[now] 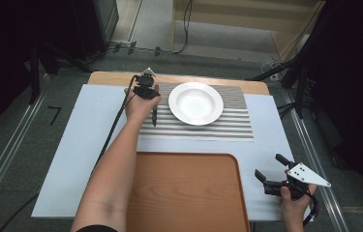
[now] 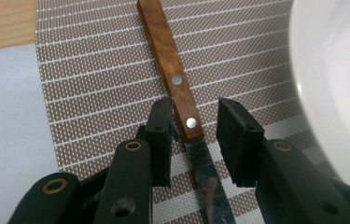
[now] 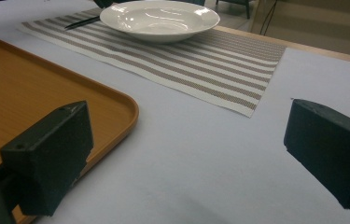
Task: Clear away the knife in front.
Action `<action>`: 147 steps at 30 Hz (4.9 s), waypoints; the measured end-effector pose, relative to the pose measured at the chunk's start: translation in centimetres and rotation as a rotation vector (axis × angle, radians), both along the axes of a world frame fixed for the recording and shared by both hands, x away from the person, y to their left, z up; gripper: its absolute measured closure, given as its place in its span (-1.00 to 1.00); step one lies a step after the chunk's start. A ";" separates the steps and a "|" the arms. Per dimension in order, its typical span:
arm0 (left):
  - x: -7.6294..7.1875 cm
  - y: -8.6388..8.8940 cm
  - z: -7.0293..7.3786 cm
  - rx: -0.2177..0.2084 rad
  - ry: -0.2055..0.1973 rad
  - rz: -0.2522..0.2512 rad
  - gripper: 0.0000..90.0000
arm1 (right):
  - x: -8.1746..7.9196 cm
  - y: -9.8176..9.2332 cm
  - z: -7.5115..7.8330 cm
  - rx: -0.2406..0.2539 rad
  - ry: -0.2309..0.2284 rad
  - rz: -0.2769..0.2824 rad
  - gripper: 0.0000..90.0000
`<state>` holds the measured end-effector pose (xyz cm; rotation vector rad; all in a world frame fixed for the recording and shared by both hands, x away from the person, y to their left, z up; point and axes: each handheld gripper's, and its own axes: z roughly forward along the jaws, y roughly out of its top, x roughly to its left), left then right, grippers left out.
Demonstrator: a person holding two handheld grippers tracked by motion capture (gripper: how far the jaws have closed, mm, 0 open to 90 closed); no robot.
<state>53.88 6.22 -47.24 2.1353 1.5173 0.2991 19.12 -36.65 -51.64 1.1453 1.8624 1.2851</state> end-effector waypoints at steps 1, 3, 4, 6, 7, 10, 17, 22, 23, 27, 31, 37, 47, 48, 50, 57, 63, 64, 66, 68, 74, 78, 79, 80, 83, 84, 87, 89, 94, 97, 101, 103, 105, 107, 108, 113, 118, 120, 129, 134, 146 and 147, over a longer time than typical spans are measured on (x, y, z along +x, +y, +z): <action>0.1 0.0 -0.1 0.002 0.003 0.004 0.45 | 0.0 0.0 0.0 0.002 -0.001 0.000 -1.00; 0.2 0.1 -0.3 -0.008 0.005 0.017 0.46 | 0.0 0.0 0.0 0.004 0.001 -0.003 -1.00; 0.3 0.2 -0.4 -0.023 0.004 0.025 0.48 | 0.0 0.0 0.0 0.004 0.001 -0.003 -1.00; 0.4 0.2 -0.4 -0.026 0.005 0.031 0.52 | 0.0 0.0 0.0 0.003 0.001 -0.003 -1.00; 0.5 0.2 -0.5 -0.028 0.008 0.031 0.52 | 0.0 0.0 0.0 0.002 -0.001 -0.001 -1.00; 0.6 0.0 -0.7 -0.025 0.015 0.037 0.54 | 0.1 0.0 0.0 -0.001 -0.002 -0.001 -0.99; 0.5 -0.5 -1.0 0.014 0.011 0.033 0.59 | 0.1 0.0 0.0 -0.002 -0.002 -0.004 -1.00; 0.5 -1.1 -0.9 0.075 0.008 0.020 0.69 | 0.0 -0.1 0.0 0.004 -0.001 -0.010 -1.00; 0.5 -1.1 -0.9 0.082 0.009 0.014 0.69 | 0.0 -0.1 0.0 0.006 0.000 -0.010 -1.00; 0.5 -1.0 -0.9 0.080 0.011 0.003 0.70 | 0.0 0.0 0.0 0.004 0.001 -0.008 -1.00; 0.4 -0.9 -0.8 0.101 0.008 -0.020 0.70 | 0.0 -0.1 0.0 0.006 0.002 -0.006 -1.00; 0.2 -0.3 0.0 0.067 0.012 -0.027 0.71 | -0.2 -0.4 0.1 0.028 -0.013 -0.024 -0.99; -1.1 0.1 1.9 0.036 -0.006 -0.084 0.71 | -0.1 -0.3 0.1 0.020 -0.007 -0.016 -0.99; -1.3 0.0 2.0 0.033 -0.008 -0.089 0.71 | -0.1 -0.3 0.1 0.019 -0.007 -0.017 -0.99; -1.6 0.1 2.3 0.024 -0.013 -0.097 0.71 | -0.1 -0.3 0.1 0.019 -0.008 -0.016 -0.99; -3.2 0.6 2.9 -0.023 -0.017 -0.118 0.71 | -0.1 -0.2 0.1 0.013 -0.004 -0.013 -0.99; -4.5 0.9 3.1 -0.032 -0.023 -0.135 0.71 | 0.0 -0.1 0.1 0.007 -0.004 -0.008 -0.99; -4.7 1.0 3.1 -0.032 -0.026 -0.139 0.71 | 0.0 -0.1 0.1 0.006 -0.002 -0.008 -0.99; -5.1 1.1 3.2 -0.034 -0.028 -0.146 0.71 | 0.0 -0.1 0.1 0.005 0.001 -0.008 -0.99; -5.6 1.2 3.4 -0.041 -0.031 -0.154 0.71 | 0.1 -0.1 0.1 0.002 0.002 -0.006 -0.99; -7.1 1.6 4.1 -0.049 -0.045 -0.184 0.71 | 0.1 -0.2 0.1 0.011 0.005 -0.006 -0.99; -8.1 1.8 4.9 -0.048 -0.067 -0.214 0.70 | 0.1 -0.3 0.0 0.015 -0.003 -0.007 -0.99; -8.4 1.8 5.1 -0.047 -0.072 -0.218 0.70 | 0.1 -0.3 0.0 0.013 -0.002 -0.007 -0.99; -8.7 1.9 5.3 -0.051 -0.074 -0.227 0.70 | 0.1 -0.2 0.0 0.012 0.002 -0.008 -0.99; -9.5 2.1 5.7 -0.044 -0.080 -0.244 0.70 | 0.1 -0.2 0.0 0.009 0.003 -0.007 -0.99; -9.9 2.1 5.8 -0.044 -0.086 -0.248 0.70 | 0.1 -0.2 0.0 0.010 0.003 -0.007 -0.99; -10.9 2.2 5.8 -0.033 -0.099 -0.264 0.70 | 0.1 -0.3 0.0 0.012 -0.001 -0.005 -0.99; -11.6 2.3 5.7 -0.030 -0.102 -0.271 0.70 | 0.1 -0.2 0.0 0.012 0.002 -0.007 -0.99; -13.1 2.4 5.6 -0.033 -0.103 -0.294 0.70 | 0.1 -0.2 0.0 0.012 0.003 -0.007 -0.99; -14.0 2.5 5.6 -0.039 -0.107 -0.305 0.70 | 0.1 -0.2 0.0 0.012 0.002 -0.007 -0.99; -15.4 2.6 5.6 -0.042 -0.109 -0.321 0.70 | 0.1 -0.2 0.0 0.011 0.002 -0.007 -0.99; -16.2 2.7 5.5 -0.040 -0.112 -0.329 0.70 | 0.1 -0.2 0.0 0.012 -0.001 -0.006 -0.99; -16.8 2.9 5.4 -0.041 -0.110 -0.339 0.70 | 0.1 -0.2 0.0 0.012 -0.001 -0.007 -0.99; -17.5 3.1 5.3 -0.043 -0.108 -0.346 0.70 | 0.1 -0.2 0.1 0.011 0.002 -0.008 -0.99; -17.9 3.3 5.3 -0.040 -0.110 -0.350 0.70 | 0.1 -0.2 0.0 0.010 0.002 -0.007 -0.99; -19.4 3.8 5.5 -0.047 -0.121 -0.364 0.70 | 0.1 -0.2 0.0 0.010 0.004 -0.009 -0.99; -21.0 4.2 5.3 -0.051 -0.123 -0.379 0.70 | 0.0 -0.2 0.0 0.006 0.006 -0.009 -0.99; -21.5 4.4 5.2 -0.053 -0.124 -0.380 0.70 | 0.0 -0.2 0.0 0.007 0.006 -0.009 -0.99; -23.7 5.1 4.4 -0.076 -0.115 -0.383 0.70 | 0.1 -0.1 0.0 0.002 0.006 -0.009 -0.99; -24.8 5.5 3.6 -0.086 -0.106 -0.385 0.70 | 0.1 -0.1 0.0 0.001 0.008 -0.009 -0.99; -27.4 5.8 1.7 -0.100 -0.069 -0.398 0.70 | 0.1 -0.1 0.0 -0.001 0.009 -0.009 -0.99; -27.5 5.8 1.6 -0.100 -0.069 -0.394 0.70 | 0.1 -0.1 0.0 -0.001 0.008 -0.008 -0.99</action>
